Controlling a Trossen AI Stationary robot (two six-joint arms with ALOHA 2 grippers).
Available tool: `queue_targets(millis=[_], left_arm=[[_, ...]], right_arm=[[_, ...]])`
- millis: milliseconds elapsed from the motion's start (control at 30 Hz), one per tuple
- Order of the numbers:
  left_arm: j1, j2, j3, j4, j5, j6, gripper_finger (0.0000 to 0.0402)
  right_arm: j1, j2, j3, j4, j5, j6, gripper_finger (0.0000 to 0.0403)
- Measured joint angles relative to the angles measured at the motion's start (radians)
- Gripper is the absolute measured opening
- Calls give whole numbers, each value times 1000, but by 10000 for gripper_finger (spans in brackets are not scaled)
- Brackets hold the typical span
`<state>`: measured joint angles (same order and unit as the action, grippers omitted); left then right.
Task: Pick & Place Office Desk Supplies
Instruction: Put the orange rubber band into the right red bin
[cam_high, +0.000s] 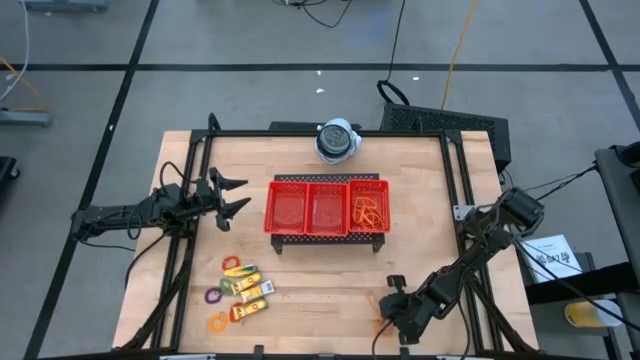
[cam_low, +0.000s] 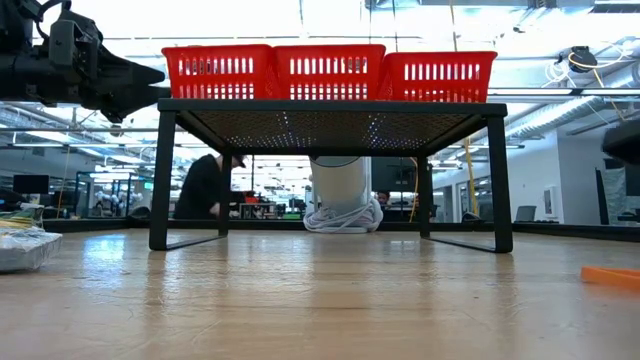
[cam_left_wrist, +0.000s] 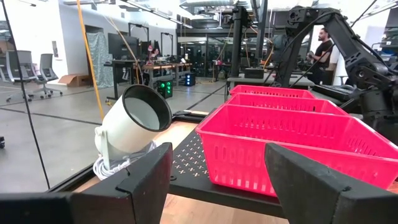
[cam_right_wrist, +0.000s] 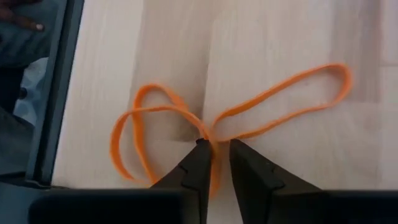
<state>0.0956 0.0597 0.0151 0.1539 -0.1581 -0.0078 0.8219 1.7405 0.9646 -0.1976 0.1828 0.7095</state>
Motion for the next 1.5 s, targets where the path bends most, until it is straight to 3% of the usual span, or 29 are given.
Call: queue_targets(millis=[500,1000,1500], left_arm=[[0,0,0,0,0,0,267],[0,0,0,0,0,0,267],[0,0,0,0,0,0,267]], right_arm=[[1,-32,0,6,-2,-14,12],[-1,-33,-28,7,-2,-5,109],[-2,-33,-32,7,-2,4,76]])
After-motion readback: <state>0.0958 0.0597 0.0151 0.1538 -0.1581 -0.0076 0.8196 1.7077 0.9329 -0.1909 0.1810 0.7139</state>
